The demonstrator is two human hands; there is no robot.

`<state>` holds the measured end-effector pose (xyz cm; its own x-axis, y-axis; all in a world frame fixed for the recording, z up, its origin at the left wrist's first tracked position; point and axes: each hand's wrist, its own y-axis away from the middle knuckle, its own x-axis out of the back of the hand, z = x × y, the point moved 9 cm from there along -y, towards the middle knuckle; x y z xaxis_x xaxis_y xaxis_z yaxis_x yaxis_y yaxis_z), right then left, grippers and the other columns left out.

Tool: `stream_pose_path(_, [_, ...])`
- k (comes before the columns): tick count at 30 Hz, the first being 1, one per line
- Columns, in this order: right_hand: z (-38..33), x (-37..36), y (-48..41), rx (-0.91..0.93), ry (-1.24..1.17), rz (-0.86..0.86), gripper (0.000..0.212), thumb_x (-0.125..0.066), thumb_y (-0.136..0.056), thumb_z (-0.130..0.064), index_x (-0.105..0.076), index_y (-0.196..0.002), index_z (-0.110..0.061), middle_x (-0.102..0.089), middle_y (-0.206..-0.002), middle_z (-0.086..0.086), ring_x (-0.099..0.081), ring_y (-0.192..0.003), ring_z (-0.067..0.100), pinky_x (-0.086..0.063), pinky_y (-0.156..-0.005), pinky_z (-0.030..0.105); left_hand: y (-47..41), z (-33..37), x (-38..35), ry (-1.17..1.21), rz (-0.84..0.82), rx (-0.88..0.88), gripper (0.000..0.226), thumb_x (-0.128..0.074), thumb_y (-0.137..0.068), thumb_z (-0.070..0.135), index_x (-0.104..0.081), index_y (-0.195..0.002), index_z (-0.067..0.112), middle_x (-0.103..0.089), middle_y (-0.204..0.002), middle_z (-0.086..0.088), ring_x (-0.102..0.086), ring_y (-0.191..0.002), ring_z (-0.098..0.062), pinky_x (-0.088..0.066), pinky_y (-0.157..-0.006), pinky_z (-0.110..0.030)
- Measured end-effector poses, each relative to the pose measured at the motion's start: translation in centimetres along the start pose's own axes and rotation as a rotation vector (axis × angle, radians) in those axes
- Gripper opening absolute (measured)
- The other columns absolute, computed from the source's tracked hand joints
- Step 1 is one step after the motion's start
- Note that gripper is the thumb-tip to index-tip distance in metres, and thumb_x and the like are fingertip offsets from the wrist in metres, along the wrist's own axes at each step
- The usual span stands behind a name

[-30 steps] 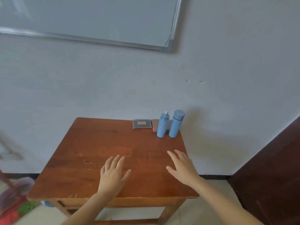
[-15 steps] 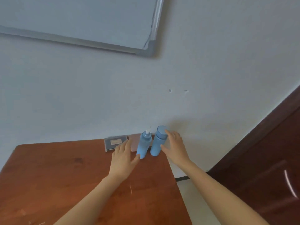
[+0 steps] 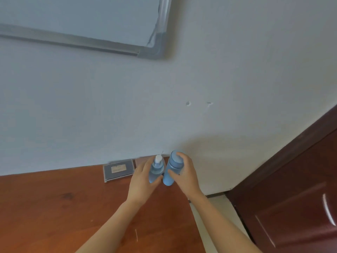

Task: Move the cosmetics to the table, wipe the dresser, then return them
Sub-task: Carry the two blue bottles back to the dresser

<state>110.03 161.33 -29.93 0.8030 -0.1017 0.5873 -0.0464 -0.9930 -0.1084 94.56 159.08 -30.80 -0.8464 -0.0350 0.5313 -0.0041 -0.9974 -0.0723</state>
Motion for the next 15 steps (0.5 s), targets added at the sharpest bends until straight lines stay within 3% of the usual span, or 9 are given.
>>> stream_pose_path(3, [0.4, -0.2, -0.3, -0.005, -0.093, 0.053, 0.053, -0.072, -0.077, -0.008, -0.045, -0.122, -0.015, -0.045, -0.119, -0.005, -0.047, -0.109, 0.009, -0.037, -0.082, 0.006, -0.1, -0.1, -0.2, 0.085, 0.052, 0.047, 0.060, -0.068, -0.081, 0.025, -0.039, -0.134, 0.021, -0.049, -0.124, 0.007, -0.045, -0.117, -0.013, -0.034, -0.090, -0.022])
stream_pose_path(7, [0.2, -0.4, -0.7, 0.054, -0.063, 0.107, 0.051, -0.072, -0.076, -0.005, -0.049, -0.121, -0.010, -0.045, -0.111, -0.006, -0.047, -0.101, 0.008, -0.038, -0.083, 0.019, -0.1, -0.6, -0.5, 0.175, 0.105, 0.109, 0.058, -0.067, -0.081, 0.018, -0.034, -0.125, 0.038, -0.044, -0.114, 0.020, -0.044, -0.106, 0.002, -0.034, -0.086, -0.015])
stream_pose_path(11, [0.1, -0.2, -1.2, 0.131, -0.041, 0.084, 0.052, -0.074, -0.073, -0.004, -0.051, -0.120, -0.008, -0.052, -0.113, 0.003, -0.047, -0.098, 0.009, -0.038, -0.081, 0.022, 0.0, -0.9, -0.9, 0.181, 0.139, 0.144, 0.059, -0.065, -0.083, 0.009, -0.031, -0.120, 0.039, -0.044, -0.100, 0.028, -0.048, -0.078, 0.025, -0.039, -0.065, 0.001])
stream_pose_path(13, [0.2, -0.1, -1.4, 0.161, -0.038, 0.075, 0.052, -0.075, -0.072, -0.003, -0.052, -0.119, -0.006, -0.054, -0.113, 0.007, -0.046, -0.097, 0.010, -0.038, -0.080, 0.022, 0.2, -1.0, -0.9, 0.166, 0.148, 0.176, 0.059, -0.064, -0.083, 0.011, -0.033, -0.129, 0.034, -0.050, -0.101, 0.021, -0.054, -0.080, 0.016, -0.040, -0.065, 0.000])
stream_pose_path(15, [0.2, -0.1, -1.4, 0.179, -0.044, 0.072, 0.053, -0.075, -0.071, -0.002, -0.052, -0.118, -0.004, -0.054, -0.114, 0.009, -0.047, -0.097, 0.011, -0.038, -0.080, 0.023, 0.5, -1.4, -1.0, 0.151, 0.162, 0.217, 0.061, -0.065, -0.084, 0.017, -0.034, -0.135, 0.029, -0.059, -0.111, 0.002, -0.059, -0.096, -0.009, -0.041, -0.073, -0.011])
